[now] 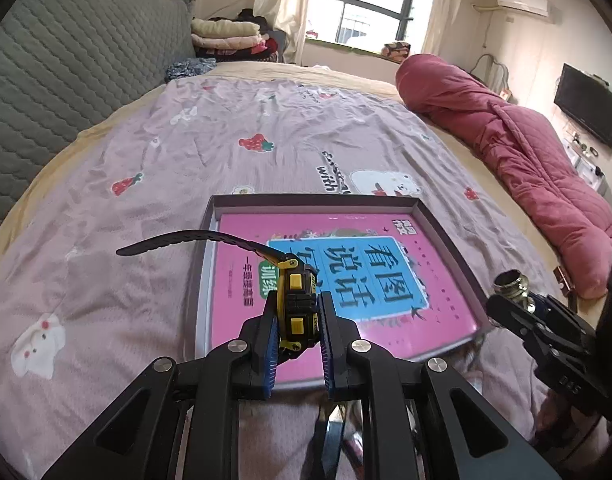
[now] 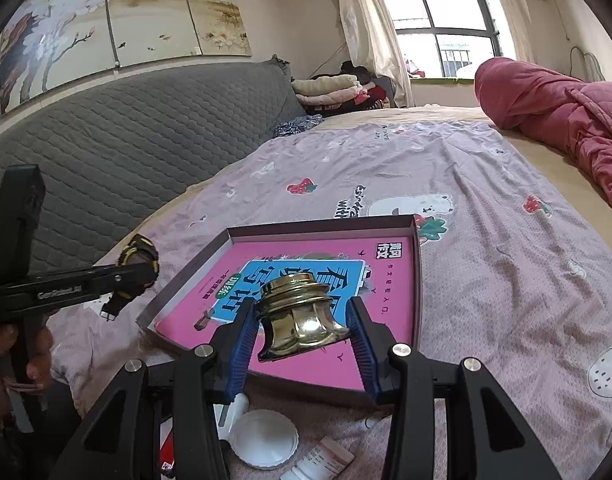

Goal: Organize rigid objects
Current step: 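Lift and carry the watch with left tool while right tool carries the brass cap over the tray, then open left tool to drop the watch in the tray while right tool sets the brass cap inside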

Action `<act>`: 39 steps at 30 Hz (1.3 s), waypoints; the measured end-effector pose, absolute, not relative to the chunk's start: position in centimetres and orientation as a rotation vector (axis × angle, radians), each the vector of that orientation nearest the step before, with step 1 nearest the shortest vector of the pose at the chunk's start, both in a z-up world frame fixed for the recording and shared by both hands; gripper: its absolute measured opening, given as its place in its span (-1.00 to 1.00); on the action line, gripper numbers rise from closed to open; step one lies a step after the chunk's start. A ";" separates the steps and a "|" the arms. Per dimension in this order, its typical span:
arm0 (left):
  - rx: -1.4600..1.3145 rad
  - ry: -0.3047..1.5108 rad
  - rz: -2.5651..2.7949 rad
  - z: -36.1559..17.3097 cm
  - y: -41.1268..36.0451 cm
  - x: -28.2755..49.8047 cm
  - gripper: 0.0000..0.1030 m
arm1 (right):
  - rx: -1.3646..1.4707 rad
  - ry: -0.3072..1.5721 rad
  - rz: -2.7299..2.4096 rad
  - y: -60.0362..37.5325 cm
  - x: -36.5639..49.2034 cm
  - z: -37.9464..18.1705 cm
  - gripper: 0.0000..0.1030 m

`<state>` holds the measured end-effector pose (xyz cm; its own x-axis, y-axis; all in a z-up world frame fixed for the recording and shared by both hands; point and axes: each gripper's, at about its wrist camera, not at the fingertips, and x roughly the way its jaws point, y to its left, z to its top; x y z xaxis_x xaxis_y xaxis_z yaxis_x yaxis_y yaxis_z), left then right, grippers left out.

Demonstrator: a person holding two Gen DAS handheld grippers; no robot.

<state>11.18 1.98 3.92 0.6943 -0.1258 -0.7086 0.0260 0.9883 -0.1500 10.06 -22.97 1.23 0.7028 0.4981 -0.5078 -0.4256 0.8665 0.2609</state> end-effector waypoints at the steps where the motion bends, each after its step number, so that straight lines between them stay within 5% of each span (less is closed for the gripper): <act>1: -0.127 0.801 -0.083 3.8 1.9 11.5 -0.65 | 0.127 0.600 0.513 -23.0 10.2 1.2 -0.12; 39: 0.028 0.936 -0.059 -3.3 -1.0 15.8 -0.65 | 0.091 0.749 0.440 -21.7 13.8 -2.8 -0.12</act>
<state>15.83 -0.99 -3.34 0.5917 -0.0388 -0.8052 0.0632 0.9980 -0.0017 13.85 -21.68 -2.77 0.6464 0.4177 -0.6385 -0.3541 0.9055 0.2339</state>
